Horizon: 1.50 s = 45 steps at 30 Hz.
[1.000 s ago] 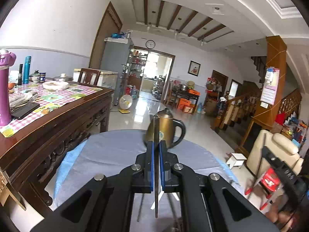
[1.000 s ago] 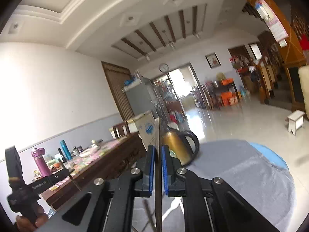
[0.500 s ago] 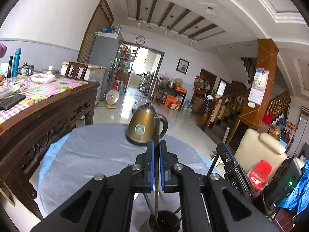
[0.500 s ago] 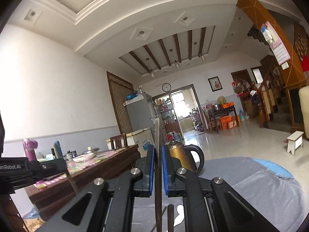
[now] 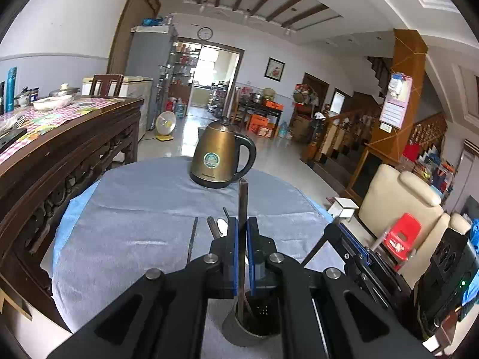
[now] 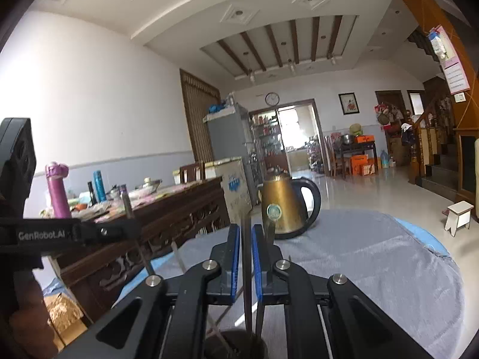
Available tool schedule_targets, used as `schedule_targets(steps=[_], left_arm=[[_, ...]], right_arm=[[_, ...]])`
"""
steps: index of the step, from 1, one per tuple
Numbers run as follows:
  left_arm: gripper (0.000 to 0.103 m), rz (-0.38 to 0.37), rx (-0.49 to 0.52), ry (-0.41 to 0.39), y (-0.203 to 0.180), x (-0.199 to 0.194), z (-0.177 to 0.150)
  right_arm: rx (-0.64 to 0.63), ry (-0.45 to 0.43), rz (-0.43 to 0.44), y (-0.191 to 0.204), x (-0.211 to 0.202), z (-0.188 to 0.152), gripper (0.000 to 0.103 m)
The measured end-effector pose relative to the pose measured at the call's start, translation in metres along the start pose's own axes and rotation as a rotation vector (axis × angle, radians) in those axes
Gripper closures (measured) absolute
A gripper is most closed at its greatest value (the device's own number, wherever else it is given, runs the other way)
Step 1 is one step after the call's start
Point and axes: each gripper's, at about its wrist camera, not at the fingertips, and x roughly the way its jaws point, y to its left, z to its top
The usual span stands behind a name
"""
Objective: Organize utensils
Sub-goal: 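Open both tools above the cup to drop the chopsticks in, then move both open tools down to the white spoons on the cloth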
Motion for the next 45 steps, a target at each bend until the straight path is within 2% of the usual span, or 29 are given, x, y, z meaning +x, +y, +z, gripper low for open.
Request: schedule_targets(steps=[1,4,6,8,12,15,18,21,25,28,32,36,39,43,45], left_arm=[[0.097,-0.012,0.007,-0.003,0.000,-0.003,-0.001],[0.089,-0.023,0.034,-0.023,0.000,-0.015,0.000],[0.071,-0.025,0.044,-0.045,0.002,-0.022,0.003],[0.063,-0.008,0.042,-0.090,0.009,-0.032,0.006],[0.060,0.066,0.000,-0.122,0.032,-0.038,0.015],[0.053,0.147,-0.042,-0.084,0.053,-0.028,0.015],[0.050,0.239,-0.039,0.017,0.066,-0.006,0.009],[0.050,0.279,-0.058,0.106,0.078,0.015,-0.002],[0.050,0.289,-0.082,0.162,0.091,0.034,-0.014],[0.049,0.270,-0.061,0.187,0.096,0.046,-0.020],[0.049,0.236,-0.057,0.267,0.107,0.072,-0.032],[0.049,0.169,-0.076,0.301,0.115,0.091,-0.042],[0.049,0.114,-0.058,0.319,0.117,0.109,-0.042],[0.050,0.008,-0.054,0.353,0.117,0.137,-0.038],[0.057,-0.006,-0.047,0.373,0.117,0.150,-0.039]], right_arm=[[-0.003,0.006,0.004,-0.002,-0.004,-0.001,0.092],[-0.014,0.017,0.008,-0.006,-0.015,-0.002,0.081],[-0.006,-0.008,-0.005,-0.010,-0.024,0.000,0.081],[0.017,-0.043,-0.025,-0.019,-0.032,0.009,0.081],[0.090,-0.087,-0.078,-0.048,-0.048,0.026,0.078],[0.125,-0.069,-0.140,-0.070,-0.044,0.032,0.069],[0.174,0.007,-0.183,-0.094,-0.033,0.028,0.060],[0.229,0.085,-0.211,-0.118,-0.023,0.019,0.058],[0.291,0.156,-0.224,-0.150,-0.017,0.012,0.058],[0.330,0.239,-0.198,-0.172,-0.006,0.003,0.058],[0.379,0.394,-0.117,-0.196,0.024,-0.017,0.058],[0.451,0.503,-0.040,-0.215,0.051,-0.041,0.058],[0.479,0.592,0.036,-0.226,0.085,-0.056,0.058],[0.442,0.672,0.113,-0.224,0.137,-0.059,0.058],[0.427,0.717,0.165,-0.217,0.167,-0.059,0.058]])
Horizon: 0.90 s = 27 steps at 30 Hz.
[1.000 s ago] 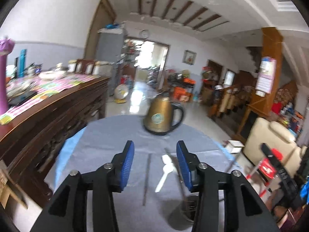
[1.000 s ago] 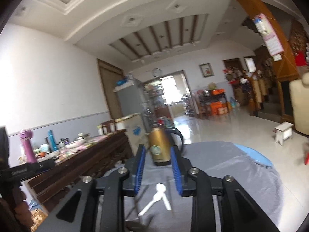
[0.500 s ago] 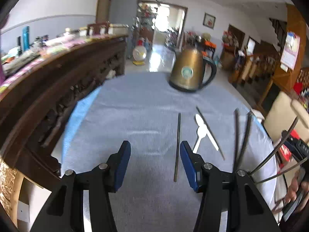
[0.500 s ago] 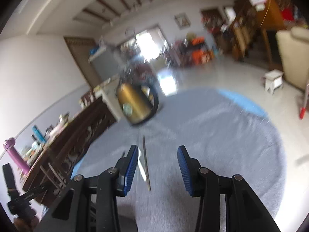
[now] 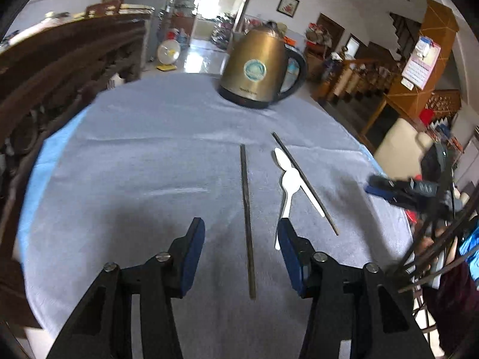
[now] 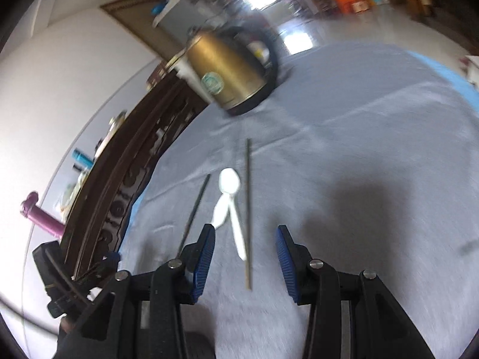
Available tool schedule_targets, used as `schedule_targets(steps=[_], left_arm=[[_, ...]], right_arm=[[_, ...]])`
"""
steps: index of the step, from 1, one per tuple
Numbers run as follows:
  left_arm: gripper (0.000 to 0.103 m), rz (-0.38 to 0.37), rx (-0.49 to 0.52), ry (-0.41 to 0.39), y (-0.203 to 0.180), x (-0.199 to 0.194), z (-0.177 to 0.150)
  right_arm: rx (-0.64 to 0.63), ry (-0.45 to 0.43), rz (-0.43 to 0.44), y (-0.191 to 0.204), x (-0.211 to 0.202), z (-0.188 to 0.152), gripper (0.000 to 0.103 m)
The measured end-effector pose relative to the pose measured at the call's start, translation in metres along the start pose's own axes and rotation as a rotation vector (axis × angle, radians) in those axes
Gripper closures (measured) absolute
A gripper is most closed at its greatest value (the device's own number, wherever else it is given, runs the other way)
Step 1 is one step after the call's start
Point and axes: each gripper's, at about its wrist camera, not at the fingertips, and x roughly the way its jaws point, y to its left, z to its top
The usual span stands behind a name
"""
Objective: Organize utensils
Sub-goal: 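Move both open tools down to the white spoons on the cloth, then close the right tool on one white spoon while the left tool grasps another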
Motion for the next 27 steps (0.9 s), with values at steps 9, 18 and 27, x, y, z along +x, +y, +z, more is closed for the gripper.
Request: schedule_targets(steps=[9,18,27], left_arm=[[0.072,-0.034,0.061,0.066,-0.005,0.038,0.009],[0.072,-0.070,0.102,0.117,-0.008,0.062,0.016],[0.072,-0.106,0.196,0.135,-0.027,0.077,0.023]], right_arm=[[-0.096,0.160,0.024,0.033,0.105,0.057,0.058],[-0.223,0.250,-0.076,0.057,0.165,0.076,0.053],[-0.334,0.268,-0.199,0.062,0.182,0.069,0.071]])
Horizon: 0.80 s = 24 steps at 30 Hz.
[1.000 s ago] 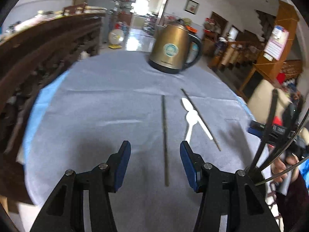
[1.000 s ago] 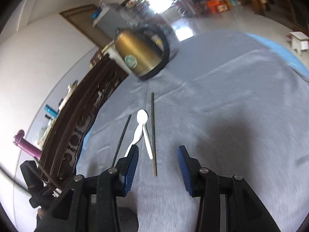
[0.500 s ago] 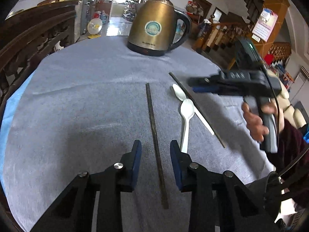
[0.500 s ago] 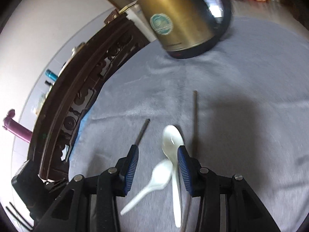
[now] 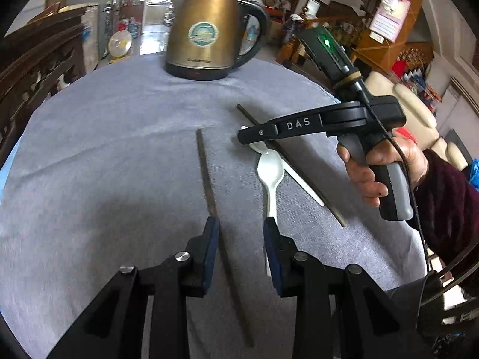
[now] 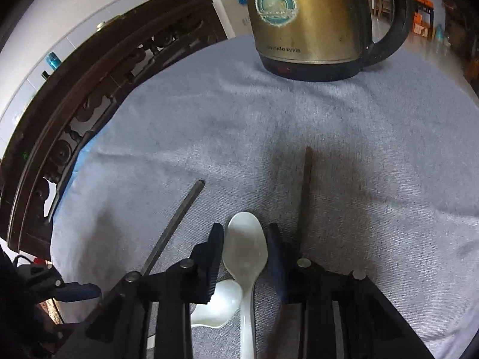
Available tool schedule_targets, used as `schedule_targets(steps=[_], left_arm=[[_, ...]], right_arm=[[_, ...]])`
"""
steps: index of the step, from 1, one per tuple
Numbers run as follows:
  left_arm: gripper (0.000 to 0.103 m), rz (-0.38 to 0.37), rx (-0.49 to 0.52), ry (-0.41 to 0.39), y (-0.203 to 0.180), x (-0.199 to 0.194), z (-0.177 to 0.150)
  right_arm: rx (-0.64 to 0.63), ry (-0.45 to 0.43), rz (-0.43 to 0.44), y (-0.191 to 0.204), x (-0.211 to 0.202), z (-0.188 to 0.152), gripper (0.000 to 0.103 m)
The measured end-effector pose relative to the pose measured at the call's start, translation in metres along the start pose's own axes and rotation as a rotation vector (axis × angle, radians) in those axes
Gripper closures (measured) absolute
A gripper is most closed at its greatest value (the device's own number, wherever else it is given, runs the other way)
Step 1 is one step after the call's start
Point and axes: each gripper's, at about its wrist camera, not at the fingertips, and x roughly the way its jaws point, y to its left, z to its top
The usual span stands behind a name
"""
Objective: Organize utensils
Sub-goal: 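Close the right tool on one white spoon while the left tool grasps another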
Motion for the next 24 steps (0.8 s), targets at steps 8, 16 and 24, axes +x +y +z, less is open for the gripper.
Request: schedule_targets(steps=[8,16,24], left_arm=[[0.071,-0.092,0.074,0.009,-0.015,0.022,0.021],[0.055,-0.121,0.133,0.054,-0.035,0.059,0.037],[0.083,-0.049,0.154,0.071,-0.043,0.084,0.043]], right_arm=[[0.102,-0.133,0.047,-0.023,-0.044,-0.023,0.071],[0.220,-0.224,0.081,-0.051,-0.082,-0.056,0.071],[0.239,-0.242,0.092,-0.055,-0.093,-0.079,0.071]])
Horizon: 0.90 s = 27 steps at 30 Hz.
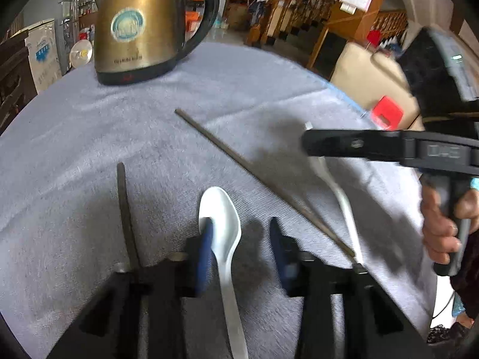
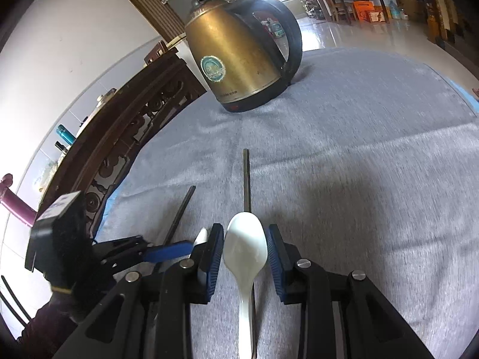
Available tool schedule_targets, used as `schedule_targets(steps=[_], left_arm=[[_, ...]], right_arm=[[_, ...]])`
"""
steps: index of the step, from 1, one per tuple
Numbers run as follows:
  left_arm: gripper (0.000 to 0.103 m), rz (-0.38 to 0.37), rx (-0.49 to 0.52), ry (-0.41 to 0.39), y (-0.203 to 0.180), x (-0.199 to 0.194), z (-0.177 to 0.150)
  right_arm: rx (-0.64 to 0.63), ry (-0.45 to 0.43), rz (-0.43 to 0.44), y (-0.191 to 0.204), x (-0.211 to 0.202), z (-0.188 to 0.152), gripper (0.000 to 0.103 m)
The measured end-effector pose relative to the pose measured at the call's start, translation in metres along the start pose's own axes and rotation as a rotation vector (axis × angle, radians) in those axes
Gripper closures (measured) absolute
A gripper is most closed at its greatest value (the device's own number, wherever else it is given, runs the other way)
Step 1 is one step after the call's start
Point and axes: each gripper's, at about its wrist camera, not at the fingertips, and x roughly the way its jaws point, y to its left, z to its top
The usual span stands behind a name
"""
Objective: Organize utensils
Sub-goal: 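Close the right tool on one white spoon while the left tool grasps another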
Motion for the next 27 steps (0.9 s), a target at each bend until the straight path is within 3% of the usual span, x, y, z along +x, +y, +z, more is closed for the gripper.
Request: schedule_targets(steps=[1,6,16,27], left_arm=[[0.090,0.006,0.009,0.000,-0.001,0.001,0.001],[0.098,0.032,-0.035,-0.035,0.009,-0.005,0.001],[0.100,0.096,-0.107,-0.163,0.019,-0.057,-0.015],[0.100,0.149,-0.294,-0.313,0.054,-0.124,-0.047]], right_arm=[[0.001,-0.002,0.001,-0.001,-0.001,-0.001,0.071],[0.014,-0.032,0.004,-0.004,-0.014,-0.007,0.071],[0.039,-0.136,0.013,-0.009,-0.065,-0.029,0.071],[0.053,-0.281,0.006,-0.009,-0.138,-0.055,0.071]])
